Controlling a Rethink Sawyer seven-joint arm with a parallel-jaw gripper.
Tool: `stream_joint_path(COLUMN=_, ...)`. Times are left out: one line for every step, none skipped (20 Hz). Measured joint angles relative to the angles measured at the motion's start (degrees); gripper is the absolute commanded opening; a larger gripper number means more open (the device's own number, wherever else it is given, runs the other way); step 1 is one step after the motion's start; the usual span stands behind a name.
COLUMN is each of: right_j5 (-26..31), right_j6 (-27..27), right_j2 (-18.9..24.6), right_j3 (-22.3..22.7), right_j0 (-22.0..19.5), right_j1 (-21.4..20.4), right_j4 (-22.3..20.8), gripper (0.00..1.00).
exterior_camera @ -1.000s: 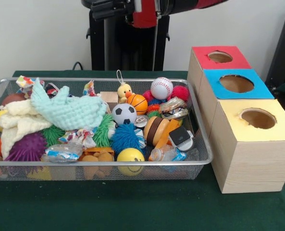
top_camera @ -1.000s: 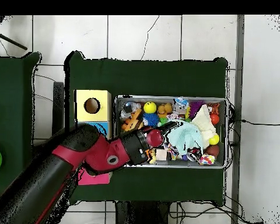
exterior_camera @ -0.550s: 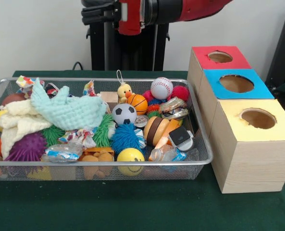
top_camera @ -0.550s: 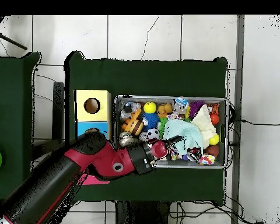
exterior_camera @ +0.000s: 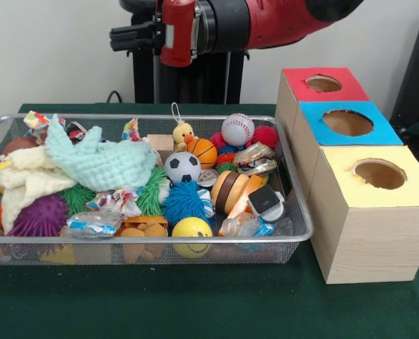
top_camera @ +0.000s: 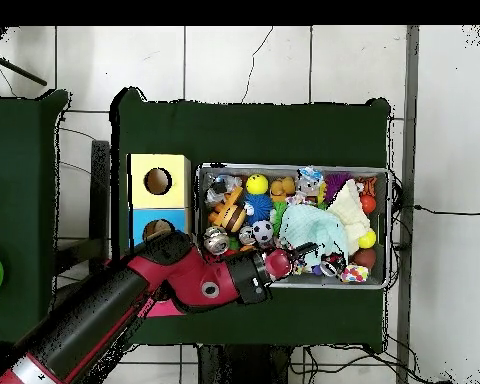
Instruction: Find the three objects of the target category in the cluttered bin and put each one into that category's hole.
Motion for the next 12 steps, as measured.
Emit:
stream_joint_path(right_j5=0.0, right_j6=0.0, right_j2=0.0, right_j3=0.0, right_j0=0.0, right_j1=0.6, right_j4=0.0, gripper=0.00)
stream_joint_path(right_j5=0.0, right_j6=0.0, right_j2=0.0, right_j3=0.0, right_j0=0.0, right_j1=1.2, right_j4=0.0, gripper=0.00)
stream_joint_path(right_j5=0.0, right_j6=0.0, right_j2=0.0, right_j3=0.0, right_j0=0.0, right_j1=1.6, right_j4=0.1, gripper=0.00)
stream_joint_path(right_j5=0.0, right_j6=0.0, right_j2=0.0, right_j3=0.0, right_j0=0.0, right_j1=2.0, right_j4=0.2, gripper=0.00)
stream_joint_path(right_j5=0.0, right_j6=0.0, right_j2=0.0, right_j3=0.0, right_j0=0.0, right_j1=2.7, right_j4=0.6, gripper=0.00)
stream_joint_path(right_j5=0.0, right_j6=0.0, right_j2=0.0, right_j3=0.0, right_j0=0.0, right_j1=3.2, right_j4=1.0, gripper=0.00)
stream_joint_path(right_j5=0.0, right_j6=0.0, right_j2=0.0, right_j3=0.0, right_j0=0.0, right_j1=3.5, right_j4=1.2, gripper=0.00)
stream_joint_path(right_j5=0.0, right_j6=0.0, right_j2=0.0, right_j3=0.0, right_j0=0.0, right_j1=3.8, right_j4=1.5, gripper=0.00)
stream_joint_path(right_j5=0.0, right_j6=0.1, right_j2=0.0, right_j3=0.0, right_j0=0.0, right_j1=4.3, right_j4=2.0, gripper=0.00)
stream_joint_path(right_j5=0.0, right_j6=0.1, right_j2=0.0, right_j3=0.0, right_j0=0.0, right_j1=5.0, right_j4=2.7, gripper=0.00)
stream_joint_path(right_j5=0.0, right_j6=0.1, right_j2=0.0, right_j3=0.0, right_j0=0.0, right_j1=5.4, right_j4=3.1, gripper=0.00)
stream_joint_path(right_j5=0.0, right_j6=0.1, right_j2=0.0, right_j3=0.0, right_j0=0.1, right_j1=5.6, right_j4=3.3, gripper=0.00)
